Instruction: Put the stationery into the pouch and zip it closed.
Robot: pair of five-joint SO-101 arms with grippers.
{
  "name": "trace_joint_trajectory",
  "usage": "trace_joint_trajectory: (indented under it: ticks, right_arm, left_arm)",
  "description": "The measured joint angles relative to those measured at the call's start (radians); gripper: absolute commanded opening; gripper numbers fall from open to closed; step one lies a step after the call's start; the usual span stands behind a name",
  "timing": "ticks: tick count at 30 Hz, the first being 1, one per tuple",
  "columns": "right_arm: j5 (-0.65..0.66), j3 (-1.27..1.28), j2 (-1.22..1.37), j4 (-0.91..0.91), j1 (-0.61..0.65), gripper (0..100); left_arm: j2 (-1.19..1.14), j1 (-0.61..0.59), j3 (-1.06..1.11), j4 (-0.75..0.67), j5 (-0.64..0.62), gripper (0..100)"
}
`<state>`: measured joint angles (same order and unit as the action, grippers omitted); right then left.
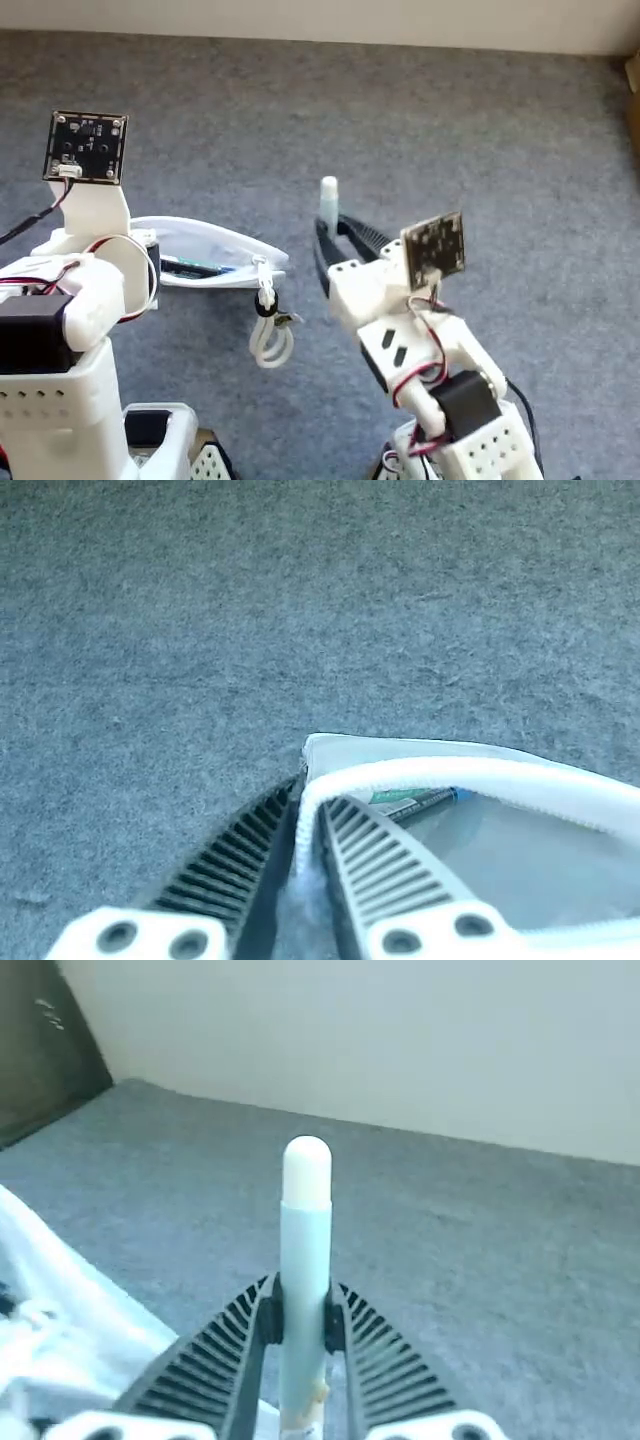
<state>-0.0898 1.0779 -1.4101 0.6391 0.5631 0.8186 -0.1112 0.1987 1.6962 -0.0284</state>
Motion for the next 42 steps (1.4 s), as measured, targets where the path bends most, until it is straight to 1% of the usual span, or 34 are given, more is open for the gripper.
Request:
trace_joint_trajectory:
  ticks: [7, 12, 17, 21, 28, 31, 34, 36, 40, 42]
  right_arm:
    - [0.0, -0.166, -0.015, 0.0, 0.083, 0.5]
    - [0.002, -0.25, -0.028, -0.13, 0.132, 0.5]
    - [0.002, -0.242, -0.032, -0.322, 0.23, 0.5]
    - [0.002, -0.169, -0.031, -0.48, 0.29, 0.5]
    - [0.002, -0.066, -0.021, -0.658, 0.296, 0.5]
    - [0.002, -0.044, 0.057, -0.71, 0.296, 0.5]
    - [0.002, -0.037, 0.121, -0.721, 0.296, 0.5]
    - [0.038, -0.025, 0.15, -0.723, 0.296, 0.5]
    - [0.21, 0.012, 0.163, -0.726, 0.307, 0.5]
    - [0.272, 0.025, 0.163, -0.724, 0.319, 0.5]
  left_arm:
    - [0.0, 0.0, 0.0, 0.0, 0.0, 1]
    - [0.0, 0.0, 0.0, 0.0, 0.0, 1]
    - [0.0, 0.0, 0.0, 0.0, 0.0, 1]
    - [0.0, 0.0, 0.0, 0.0, 0.0, 1]
    - [0.0, 0.0, 0.0, 0.0, 0.0, 1]
    - [0.0, 0.0, 0.0, 0.0, 0.0, 1]
    - [0.0, 0.0, 0.0, 0.0, 0.0, 1]
    - [0.0, 0.0, 0.0, 0.0, 0.0, 1]
    - [0.0, 0.0, 0.0, 0.0, 0.0, 1]
    - [0.0, 0.0, 0.0, 0.0, 0.0, 1]
